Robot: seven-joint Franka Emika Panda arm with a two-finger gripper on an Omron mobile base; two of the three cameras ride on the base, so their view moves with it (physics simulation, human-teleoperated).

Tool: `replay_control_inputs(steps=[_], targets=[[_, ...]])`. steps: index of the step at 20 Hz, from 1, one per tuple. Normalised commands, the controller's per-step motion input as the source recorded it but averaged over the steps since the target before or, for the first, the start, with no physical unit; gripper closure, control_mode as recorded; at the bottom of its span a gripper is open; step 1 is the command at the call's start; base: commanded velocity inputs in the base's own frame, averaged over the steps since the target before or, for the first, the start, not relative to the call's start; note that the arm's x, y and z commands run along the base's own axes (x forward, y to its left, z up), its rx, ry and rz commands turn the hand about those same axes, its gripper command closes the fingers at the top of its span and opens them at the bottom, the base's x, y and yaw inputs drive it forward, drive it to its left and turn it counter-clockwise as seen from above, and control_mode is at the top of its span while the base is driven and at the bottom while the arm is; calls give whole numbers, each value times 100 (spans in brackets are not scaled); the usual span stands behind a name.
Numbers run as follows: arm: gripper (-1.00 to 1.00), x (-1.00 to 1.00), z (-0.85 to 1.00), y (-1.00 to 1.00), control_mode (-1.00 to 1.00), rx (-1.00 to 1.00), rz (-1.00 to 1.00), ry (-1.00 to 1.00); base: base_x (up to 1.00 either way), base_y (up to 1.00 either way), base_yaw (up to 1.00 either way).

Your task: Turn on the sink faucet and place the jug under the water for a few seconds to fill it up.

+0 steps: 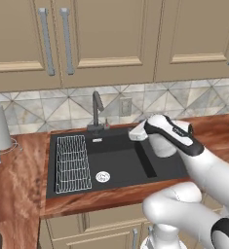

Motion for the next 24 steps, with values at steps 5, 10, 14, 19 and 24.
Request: replay_control_inputs(steps=[5, 10, 14, 19, 24], targets=[[-100, 36, 0, 2, -100, 13, 0, 2, 0, 0, 0], [-100, 25, -2, 2, -100, 5, 0, 4, 0, 0, 0], [-100, 9, -30, 13, -100, 0, 0, -3, 0, 0, 0], [-100, 4, -32, 8, -100, 0, 0, -13, 0, 0, 0], [-100, 16, -10, 0, -100, 0, 0, -6, 0, 0, 0]])
